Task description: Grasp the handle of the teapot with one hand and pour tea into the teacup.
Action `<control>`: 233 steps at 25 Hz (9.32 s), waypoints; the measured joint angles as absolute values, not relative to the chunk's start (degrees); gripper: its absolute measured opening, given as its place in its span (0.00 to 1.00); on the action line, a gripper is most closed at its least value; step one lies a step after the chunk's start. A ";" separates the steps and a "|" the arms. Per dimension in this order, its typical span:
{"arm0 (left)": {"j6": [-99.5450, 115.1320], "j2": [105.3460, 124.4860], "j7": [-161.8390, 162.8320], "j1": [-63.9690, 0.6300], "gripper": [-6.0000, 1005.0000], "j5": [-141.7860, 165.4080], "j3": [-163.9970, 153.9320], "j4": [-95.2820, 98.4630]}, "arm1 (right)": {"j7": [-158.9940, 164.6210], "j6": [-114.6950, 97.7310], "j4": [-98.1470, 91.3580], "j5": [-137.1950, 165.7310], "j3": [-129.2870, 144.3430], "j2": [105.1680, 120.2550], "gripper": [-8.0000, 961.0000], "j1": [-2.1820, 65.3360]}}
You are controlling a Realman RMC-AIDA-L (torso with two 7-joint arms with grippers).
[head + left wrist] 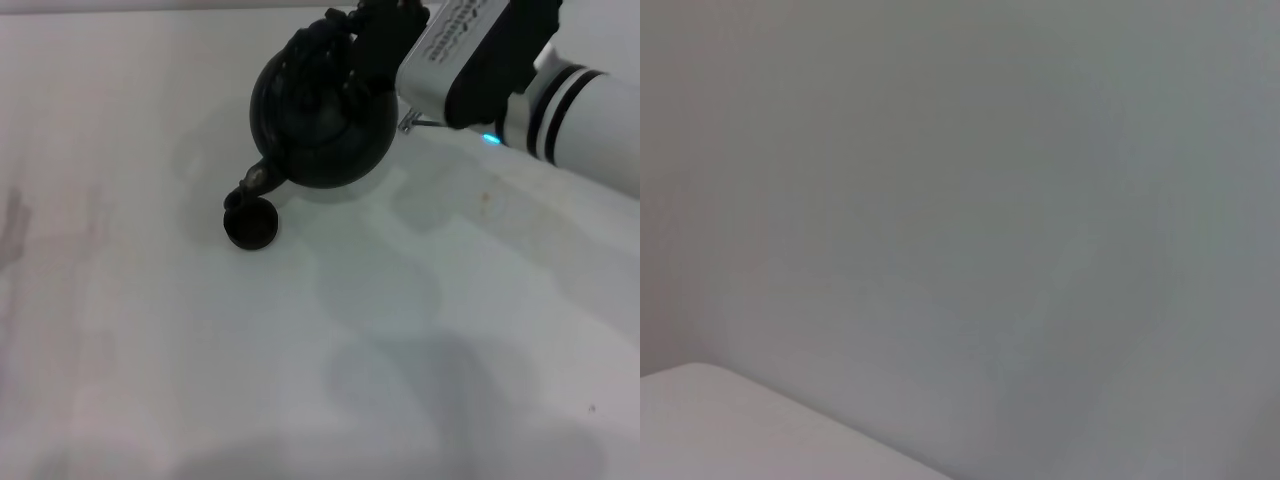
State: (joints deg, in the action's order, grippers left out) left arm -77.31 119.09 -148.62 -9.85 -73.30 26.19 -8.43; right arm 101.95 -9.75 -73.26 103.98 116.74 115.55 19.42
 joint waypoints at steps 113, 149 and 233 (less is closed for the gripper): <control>-76.96 119.09 -148.62 -10.71 0.80 -73.58 26.63 -7.68 | 88.60 -13.55 -71.12 78.37 105.40 115.38 0.12 7.52; -77.26 119.09 -148.62 -11.16 0.80 -73.75 26.63 -7.65 | 89.38 -26.85 -64.18 75.00 94.32 115.41 0.46 4.68; -78.05 119.40 -148.62 -11.25 0.80 -71.87 26.14 -8.70 | 30.44 -70.47 -8.83 22.32 66.17 115.93 0.72 17.32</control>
